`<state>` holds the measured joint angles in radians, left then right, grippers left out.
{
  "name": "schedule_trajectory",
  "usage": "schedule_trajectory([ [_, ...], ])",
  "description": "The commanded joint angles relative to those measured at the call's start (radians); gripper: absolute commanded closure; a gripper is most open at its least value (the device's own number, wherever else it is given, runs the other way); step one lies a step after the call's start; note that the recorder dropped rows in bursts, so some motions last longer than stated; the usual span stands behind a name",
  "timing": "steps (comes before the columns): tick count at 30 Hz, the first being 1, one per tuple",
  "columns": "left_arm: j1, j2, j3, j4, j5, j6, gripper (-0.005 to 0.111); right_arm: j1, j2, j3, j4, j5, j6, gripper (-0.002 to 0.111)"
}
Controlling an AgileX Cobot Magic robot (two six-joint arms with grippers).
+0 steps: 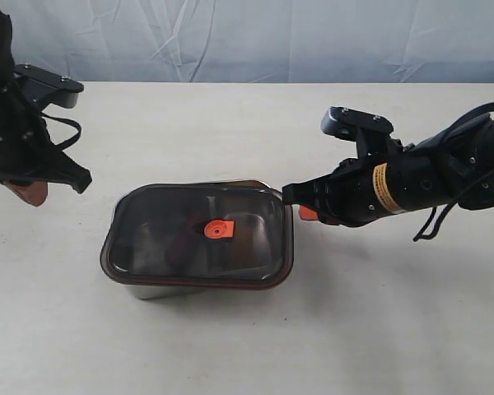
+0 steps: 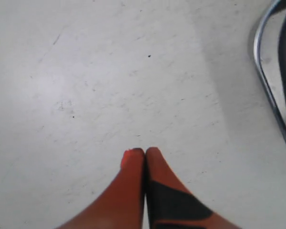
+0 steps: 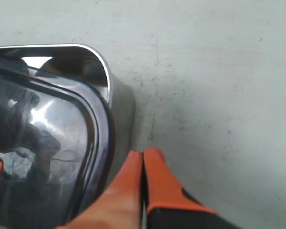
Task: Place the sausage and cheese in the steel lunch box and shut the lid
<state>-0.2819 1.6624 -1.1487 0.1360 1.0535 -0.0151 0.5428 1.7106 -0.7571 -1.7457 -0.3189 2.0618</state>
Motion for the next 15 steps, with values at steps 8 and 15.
schedule_trajectory([
  [8, 0.071, -0.01, 0.002, -0.035, -0.023, -0.007, 0.107, 0.006, -0.009, 0.004, 0.001, 0.039, 0.016, 0.109],
  [15, 0.071, -0.01, 0.002, -0.042, -0.026, -0.007, 0.107, 0.006, -0.009, 0.004, 0.001, 0.02, 0.017, 0.109],
])
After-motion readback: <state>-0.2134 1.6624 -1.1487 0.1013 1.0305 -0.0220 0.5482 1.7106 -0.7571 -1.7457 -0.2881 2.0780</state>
